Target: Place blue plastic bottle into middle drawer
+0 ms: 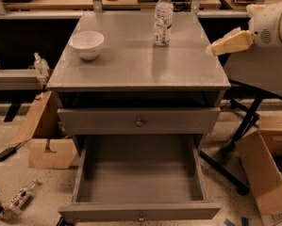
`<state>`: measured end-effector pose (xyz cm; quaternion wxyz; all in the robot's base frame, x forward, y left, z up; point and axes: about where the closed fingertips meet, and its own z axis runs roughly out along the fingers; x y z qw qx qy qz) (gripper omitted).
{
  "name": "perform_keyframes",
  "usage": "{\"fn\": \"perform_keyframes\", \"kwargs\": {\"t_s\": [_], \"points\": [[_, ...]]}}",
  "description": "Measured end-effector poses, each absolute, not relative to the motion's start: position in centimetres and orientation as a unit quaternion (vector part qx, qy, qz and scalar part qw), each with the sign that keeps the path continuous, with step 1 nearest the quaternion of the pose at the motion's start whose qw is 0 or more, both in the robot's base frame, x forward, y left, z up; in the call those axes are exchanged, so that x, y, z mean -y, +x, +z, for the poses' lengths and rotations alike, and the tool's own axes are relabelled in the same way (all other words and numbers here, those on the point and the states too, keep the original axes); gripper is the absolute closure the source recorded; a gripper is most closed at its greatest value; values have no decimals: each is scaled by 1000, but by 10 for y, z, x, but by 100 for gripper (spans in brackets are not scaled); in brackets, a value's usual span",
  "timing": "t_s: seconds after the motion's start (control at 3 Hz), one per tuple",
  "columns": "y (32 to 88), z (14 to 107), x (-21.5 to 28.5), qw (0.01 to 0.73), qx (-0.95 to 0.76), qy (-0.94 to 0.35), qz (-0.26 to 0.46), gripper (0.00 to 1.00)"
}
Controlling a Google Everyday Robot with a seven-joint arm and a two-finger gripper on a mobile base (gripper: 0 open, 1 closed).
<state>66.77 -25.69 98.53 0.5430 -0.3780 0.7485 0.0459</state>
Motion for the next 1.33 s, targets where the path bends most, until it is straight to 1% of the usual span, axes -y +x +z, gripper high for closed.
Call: {"fn": "perform_keyframes", "kwargs": {"t_s": [0.33, 0.67, 1.0, 1.33], "points": [[674, 976, 245, 548, -748, -368, 67, 0], [703, 965, 217, 575, -729, -352, 114, 0], [756, 943, 185, 604, -706, -331, 167, 0], [813, 921, 161, 623, -692, -306, 195, 0]]}}
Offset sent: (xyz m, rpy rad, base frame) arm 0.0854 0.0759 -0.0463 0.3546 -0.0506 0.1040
